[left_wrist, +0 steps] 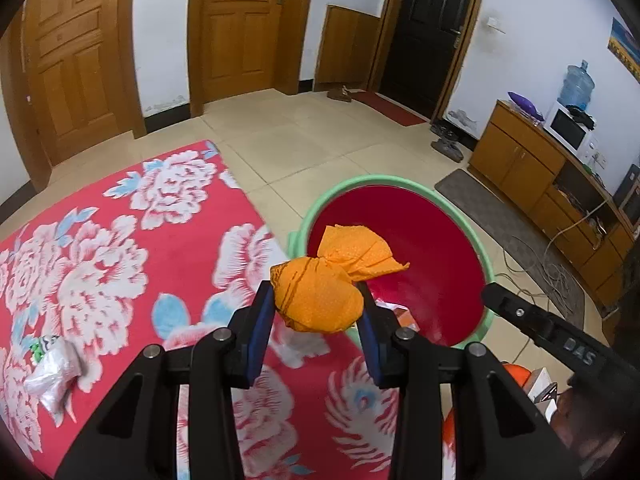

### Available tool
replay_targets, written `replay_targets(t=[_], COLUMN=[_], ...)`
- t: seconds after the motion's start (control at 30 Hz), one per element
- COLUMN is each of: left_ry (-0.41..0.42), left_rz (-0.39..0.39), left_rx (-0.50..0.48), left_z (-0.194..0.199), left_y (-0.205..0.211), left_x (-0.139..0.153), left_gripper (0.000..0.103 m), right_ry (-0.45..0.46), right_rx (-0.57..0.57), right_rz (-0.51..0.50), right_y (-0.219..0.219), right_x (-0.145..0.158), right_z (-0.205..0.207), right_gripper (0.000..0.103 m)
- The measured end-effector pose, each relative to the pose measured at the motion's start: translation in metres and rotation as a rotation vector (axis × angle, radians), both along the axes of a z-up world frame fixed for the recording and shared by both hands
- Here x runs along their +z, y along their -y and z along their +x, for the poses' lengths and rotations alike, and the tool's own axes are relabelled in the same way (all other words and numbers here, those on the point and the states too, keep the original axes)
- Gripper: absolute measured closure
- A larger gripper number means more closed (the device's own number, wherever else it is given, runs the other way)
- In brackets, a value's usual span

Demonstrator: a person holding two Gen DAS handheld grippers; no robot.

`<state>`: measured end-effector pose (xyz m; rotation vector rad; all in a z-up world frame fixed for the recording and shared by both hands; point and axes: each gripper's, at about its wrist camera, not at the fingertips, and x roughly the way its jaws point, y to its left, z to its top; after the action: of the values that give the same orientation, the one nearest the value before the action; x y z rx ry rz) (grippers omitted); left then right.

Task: Collect trash
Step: 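Carry the blue piece and orange bag over the red bin and release both, then move both tools back to the toy figure and plastic bag on the cloth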

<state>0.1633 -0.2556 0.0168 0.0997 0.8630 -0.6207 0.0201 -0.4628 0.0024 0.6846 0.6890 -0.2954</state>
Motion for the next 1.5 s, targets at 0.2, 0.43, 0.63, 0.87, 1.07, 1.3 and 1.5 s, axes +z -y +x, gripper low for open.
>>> replay_targets(t=[0.2, 0.43, 0.63, 0.87, 1.07, 1.3, 1.5], left_ry=[-0.008, -0.015, -0.015, 0.001, 0.014, 0.045, 0.04], left_rz=[0.012, 0.032, 0.037, 0.02, 0.014, 0.03, 0.036], left_rx=[-0.036, -0.078, -0.057, -0.02, 0.05, 0.137, 0.224], left_z=[0.0, 0.003, 0.001, -0.004, -0.007, -0.008, 0.002], left_y=[0.024, 0.05, 0.049, 0.028, -0.007, -0.054, -0.098], left_x=[-0.006, -0.017, -0.016, -0.002, 0.011, 0.02, 0.018], left_gripper=[0.062, 0.054, 0.044, 0.044, 0.044, 0.044, 0.044], right_ry=[0.034, 0.044, 0.043, 0.039, 0.056, 0.072, 0.064], right_rx=[-0.022, -0.058, -0.065, -0.075, -0.055, -0.002, 0.048], right_rz=[-0.034, -0.027, -0.017, -0.023, -0.026, -0.021, -0.033], right_y=[0.001, 0.008, 0.009, 0.007, -0.002, -0.022, -0.045], right_x=[0.015, 0.019, 0.016, 0.021, 0.032, 0.04, 0.041], right_z=[-0.014, -0.024, -0.03, -0.034, -0.04, -0.038, -0.031], right_gripper=[0.069, 0.067, 0.061, 0.045, 0.034, 0.031, 0.03])
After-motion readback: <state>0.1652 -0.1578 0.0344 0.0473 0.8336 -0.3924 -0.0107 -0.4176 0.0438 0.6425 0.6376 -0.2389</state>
